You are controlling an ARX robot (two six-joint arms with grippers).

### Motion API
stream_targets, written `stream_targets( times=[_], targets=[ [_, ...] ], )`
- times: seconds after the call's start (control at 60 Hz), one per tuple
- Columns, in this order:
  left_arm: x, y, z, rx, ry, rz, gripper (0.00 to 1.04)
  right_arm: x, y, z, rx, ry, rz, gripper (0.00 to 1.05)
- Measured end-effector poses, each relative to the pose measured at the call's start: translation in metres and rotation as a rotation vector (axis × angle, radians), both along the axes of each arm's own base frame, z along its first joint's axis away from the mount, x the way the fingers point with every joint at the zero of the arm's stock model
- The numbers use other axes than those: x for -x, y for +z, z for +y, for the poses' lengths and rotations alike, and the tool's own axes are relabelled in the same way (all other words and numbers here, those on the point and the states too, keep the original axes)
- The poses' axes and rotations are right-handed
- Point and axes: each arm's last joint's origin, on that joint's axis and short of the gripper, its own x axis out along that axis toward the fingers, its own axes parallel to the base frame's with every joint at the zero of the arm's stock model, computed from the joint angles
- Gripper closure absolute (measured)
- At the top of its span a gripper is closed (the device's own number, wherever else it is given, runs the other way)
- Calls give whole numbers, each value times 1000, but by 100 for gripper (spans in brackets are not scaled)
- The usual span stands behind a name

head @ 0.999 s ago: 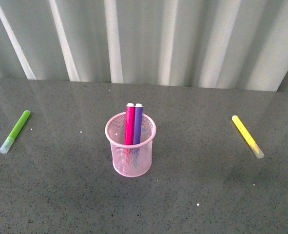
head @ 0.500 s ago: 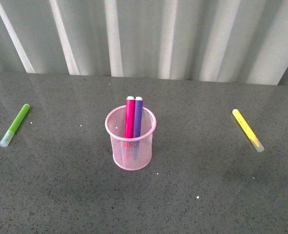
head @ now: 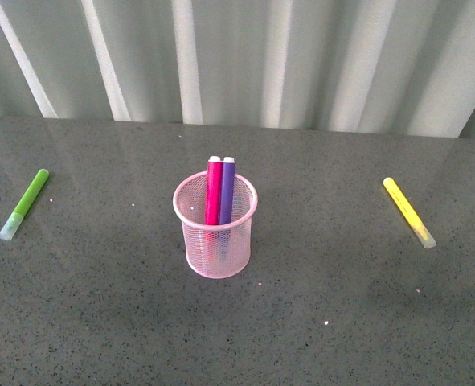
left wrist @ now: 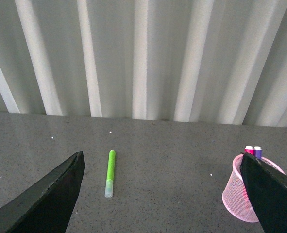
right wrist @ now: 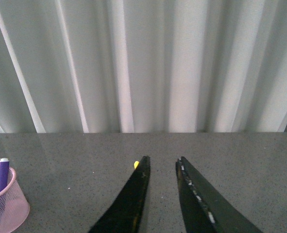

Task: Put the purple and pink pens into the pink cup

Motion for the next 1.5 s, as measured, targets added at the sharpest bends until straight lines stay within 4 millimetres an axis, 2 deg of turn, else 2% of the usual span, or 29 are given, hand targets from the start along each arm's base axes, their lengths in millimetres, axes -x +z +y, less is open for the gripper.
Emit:
stream_targets(
  times=[0.033, 0.416, 0.5, 1.499],
  targets=[
    [0, 0, 0, 0, 0, 0, 7, 0, 0, 0, 0, 0, 0, 71],
    [0, 0, 0, 0, 0, 0, 7, 0, 0, 0, 0, 0, 0, 5],
    [0, 0, 0, 0, 0, 0, 7, 0, 0, 0, 0, 0, 0, 8],
    [0, 0, 0, 0, 0, 0, 7, 0, 0, 0, 0, 0, 0, 7]
  ],
)
